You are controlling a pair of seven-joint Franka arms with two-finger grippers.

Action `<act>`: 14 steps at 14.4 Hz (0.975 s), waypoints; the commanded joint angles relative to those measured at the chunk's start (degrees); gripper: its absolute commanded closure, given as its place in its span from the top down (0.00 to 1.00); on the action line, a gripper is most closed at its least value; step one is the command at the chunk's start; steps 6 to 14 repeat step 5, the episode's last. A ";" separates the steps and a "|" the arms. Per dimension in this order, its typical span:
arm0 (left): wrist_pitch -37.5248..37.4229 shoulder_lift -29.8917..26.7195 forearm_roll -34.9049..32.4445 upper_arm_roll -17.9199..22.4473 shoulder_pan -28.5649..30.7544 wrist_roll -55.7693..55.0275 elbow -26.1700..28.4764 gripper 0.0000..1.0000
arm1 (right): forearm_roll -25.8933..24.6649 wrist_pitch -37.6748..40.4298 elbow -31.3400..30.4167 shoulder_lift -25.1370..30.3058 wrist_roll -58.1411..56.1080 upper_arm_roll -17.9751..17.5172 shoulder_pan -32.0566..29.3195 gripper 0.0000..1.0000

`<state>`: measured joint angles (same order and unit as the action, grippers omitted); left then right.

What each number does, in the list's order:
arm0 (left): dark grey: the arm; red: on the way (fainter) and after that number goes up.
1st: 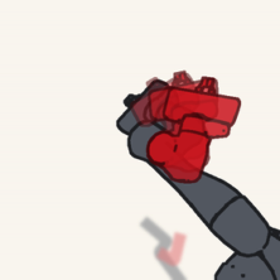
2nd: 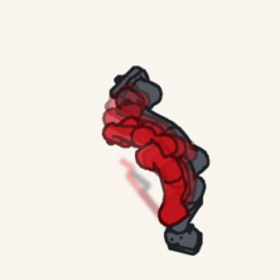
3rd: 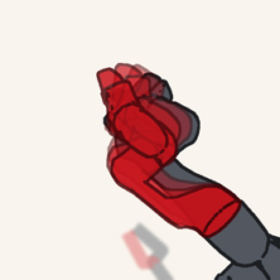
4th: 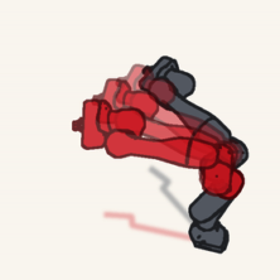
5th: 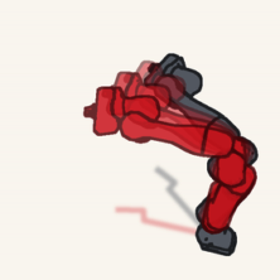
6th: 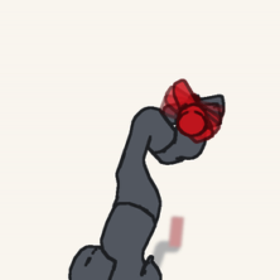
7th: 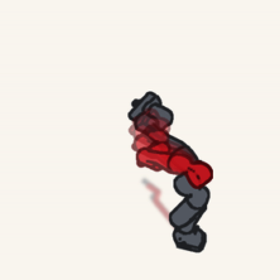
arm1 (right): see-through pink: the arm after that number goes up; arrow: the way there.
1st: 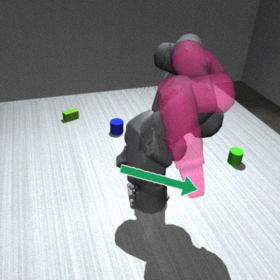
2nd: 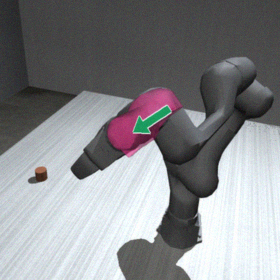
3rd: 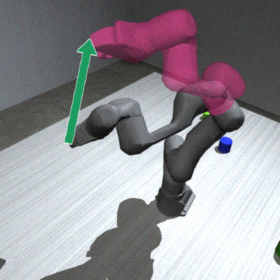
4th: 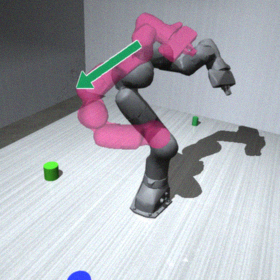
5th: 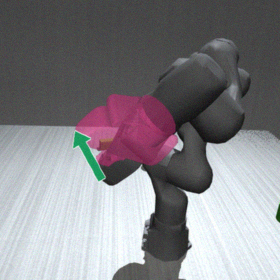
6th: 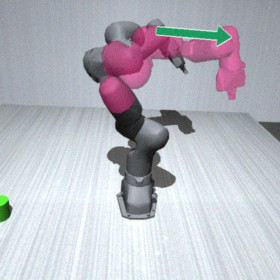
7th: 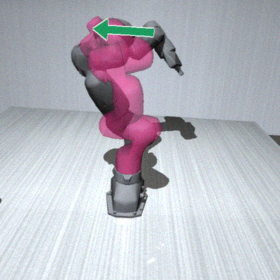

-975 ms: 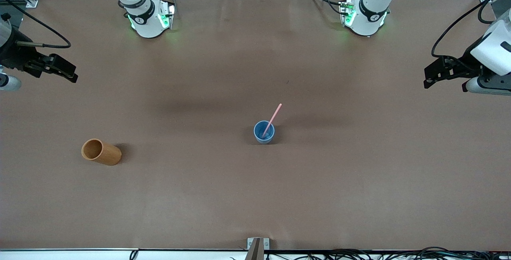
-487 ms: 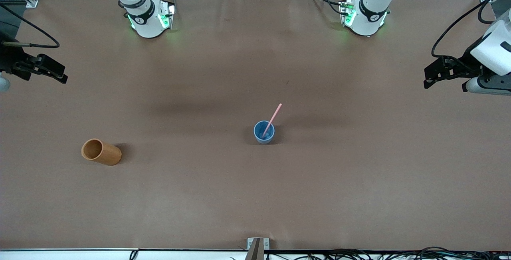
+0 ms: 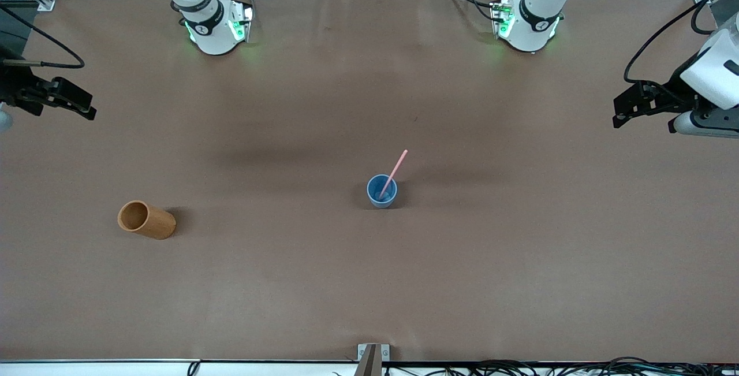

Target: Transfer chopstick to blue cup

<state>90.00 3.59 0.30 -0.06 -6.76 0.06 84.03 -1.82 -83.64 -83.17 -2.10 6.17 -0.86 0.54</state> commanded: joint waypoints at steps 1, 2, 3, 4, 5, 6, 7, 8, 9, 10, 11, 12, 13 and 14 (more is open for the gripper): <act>0.09 0.01 -0.65 -0.03 -0.27 -0.23 -0.44 1.00 | 1.38 -0.39 -1.64 1.83 -0.89 -0.11 -0.63 1.00; 0.09 0.01 -0.65 -0.03 -0.27 -0.23 -0.44 1.00 | 1.38 -0.48 -1.64 1.92 -0.89 -0.11 -0.54 1.00; 0.09 0.01 -0.65 -0.03 -0.27 -0.23 -0.44 1.00 | 1.38 -0.48 -1.64 2.01 -0.98 -0.11 -0.54 1.00; 0.09 0.01 -0.57 -0.03 -0.27 -0.23 -0.44 1.00 | 1.38 -0.48 -1.73 2.18 -0.98 -0.11 -0.62 1.00; 0.09 0.01 -0.57 -0.03 -0.27 -0.23 -0.44 1.00 | 1.38 -0.48 -2.08 2.36 -1.07 -0.11 -0.80 1.00; 0.09 0.01 -0.57 -0.03 -0.27 -0.23 -0.44 1.00 | 1.38 -0.48 -2.08 2.36 -1.07 -0.11 -0.80 1.00; 0.09 0.01 -0.57 -0.03 -0.27 -0.23 -0.44 1.00 | 1.38 -0.48 -2.08 2.36 -1.07 -0.11 -0.80 1.00; 0.09 0.01 -0.57 -0.03 -0.27 -0.23 -0.44 1.00 | 1.38 -0.48 -2.08 2.36 -1.07 -0.11 -0.80 1.00; 0.09 0.01 -0.57 -0.03 -0.27 -0.23 -0.44 1.00 | 1.38 -0.48 -2.08 2.36 -1.07 -0.11 -0.80 1.00; 0.09 0.01 -0.57 -0.03 -0.27 -0.23 -0.44 1.00 | 1.38 -0.48 -2.08 2.36 -1.07 -0.11 -0.80 1.00; 0.09 0.01 -0.57 -0.03 -0.27 -0.23 -0.44 1.00 | 1.38 -0.48 -2.08 2.36 -1.07 -0.11 -0.80 1.00; 0.09 0.01 -0.57 -0.03 -0.27 -0.23 -0.44 1.00 | 1.38 -0.48 -2.08 2.36 -1.07 -0.11 -0.80 1.00; 0.09 0.01 -0.57 -0.03 -0.27 -0.23 -0.44 1.00 | 1.38 -0.48 -2.08 2.36 -1.07 -0.11 -0.80 1.00; 0.09 0.01 -0.57 -0.03 -0.27 -0.23 -0.44 1.00 | 1.38 -0.48 -2.08 2.36 -1.07 -0.11 -0.80 1.00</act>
